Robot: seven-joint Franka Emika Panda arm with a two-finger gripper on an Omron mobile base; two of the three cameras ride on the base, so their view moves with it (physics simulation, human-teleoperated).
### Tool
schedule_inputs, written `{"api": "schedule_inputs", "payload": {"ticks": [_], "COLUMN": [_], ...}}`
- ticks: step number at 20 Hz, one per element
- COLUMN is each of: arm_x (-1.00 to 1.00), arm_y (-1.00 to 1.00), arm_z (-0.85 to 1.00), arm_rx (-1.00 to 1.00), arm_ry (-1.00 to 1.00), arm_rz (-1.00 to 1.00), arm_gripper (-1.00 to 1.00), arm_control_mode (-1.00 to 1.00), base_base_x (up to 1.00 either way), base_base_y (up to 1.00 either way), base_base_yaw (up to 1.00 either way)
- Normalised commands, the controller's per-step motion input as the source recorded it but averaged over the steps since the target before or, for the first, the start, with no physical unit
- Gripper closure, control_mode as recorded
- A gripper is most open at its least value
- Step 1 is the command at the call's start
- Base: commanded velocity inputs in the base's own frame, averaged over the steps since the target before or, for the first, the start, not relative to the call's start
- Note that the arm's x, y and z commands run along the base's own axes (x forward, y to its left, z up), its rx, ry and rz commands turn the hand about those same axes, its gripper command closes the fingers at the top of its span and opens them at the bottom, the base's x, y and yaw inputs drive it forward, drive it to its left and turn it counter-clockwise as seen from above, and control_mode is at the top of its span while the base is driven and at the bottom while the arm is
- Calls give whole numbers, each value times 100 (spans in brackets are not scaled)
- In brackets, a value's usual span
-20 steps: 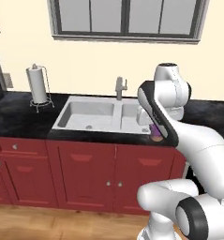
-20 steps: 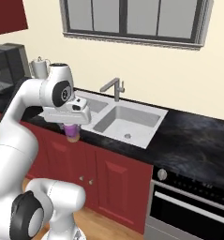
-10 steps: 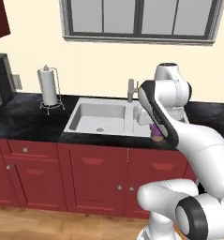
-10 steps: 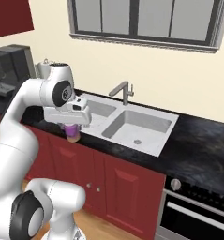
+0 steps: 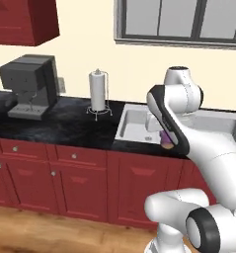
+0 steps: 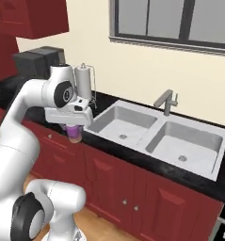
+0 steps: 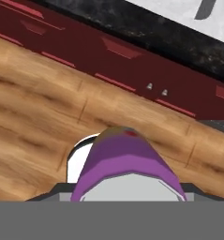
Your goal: Four empty soda cans are scattered around the kitchen. Gather all the cans and cluster them next to the stove for recycling.
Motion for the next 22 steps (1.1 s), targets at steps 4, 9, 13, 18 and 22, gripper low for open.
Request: {"api": "schedule_inputs", "payload": {"ticks": [4,9,13,18,22], "arm_x": [0,0,0,0,0], "arm_y": [0,0,0,0,0], "arm_z": [0,0,0,0,0], "arm_rx": [0,0,0,0,0], "arm_ry": [0,0,0,0,0], "arm_rz": [0,0,0,0,0], "arm_gripper": [100,100,100,100,100], "arm_control_mode": [100,100,100,100,100], "base_base_x": [-1,-7,-7,-17,-34], "base_base_y": [65,52,49,46,36], "base_base_yaw": [37,41,42,41,42]}}
